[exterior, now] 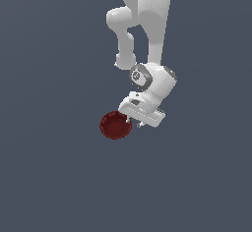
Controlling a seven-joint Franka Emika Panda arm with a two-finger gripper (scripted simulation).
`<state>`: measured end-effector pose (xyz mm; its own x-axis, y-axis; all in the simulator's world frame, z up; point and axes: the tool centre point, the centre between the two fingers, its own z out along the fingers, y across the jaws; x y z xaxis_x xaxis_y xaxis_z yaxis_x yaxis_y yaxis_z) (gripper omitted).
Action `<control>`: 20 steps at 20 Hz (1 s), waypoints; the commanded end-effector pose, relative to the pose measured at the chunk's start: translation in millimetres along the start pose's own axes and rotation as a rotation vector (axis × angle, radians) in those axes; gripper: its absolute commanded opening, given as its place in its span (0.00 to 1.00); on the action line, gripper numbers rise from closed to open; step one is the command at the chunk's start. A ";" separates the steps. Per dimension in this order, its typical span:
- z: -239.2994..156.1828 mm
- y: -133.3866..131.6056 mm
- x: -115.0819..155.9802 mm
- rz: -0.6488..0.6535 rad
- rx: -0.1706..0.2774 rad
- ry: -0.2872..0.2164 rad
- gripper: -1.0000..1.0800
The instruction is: Pick up the object and move it to a goal position.
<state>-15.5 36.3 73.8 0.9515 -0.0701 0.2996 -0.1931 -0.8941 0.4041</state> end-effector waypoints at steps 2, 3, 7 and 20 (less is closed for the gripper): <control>2.7 0.1 0.0 0.000 0.000 0.000 0.62; 4.8 0.1 0.0 0.000 0.000 0.000 0.62; 18.6 0.3 -0.4 0.000 0.000 0.001 0.62; 29.6 0.6 -1.1 0.000 0.000 0.001 0.00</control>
<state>-9.7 23.0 48.1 0.9514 -0.0699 0.3000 -0.1932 -0.8939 0.4045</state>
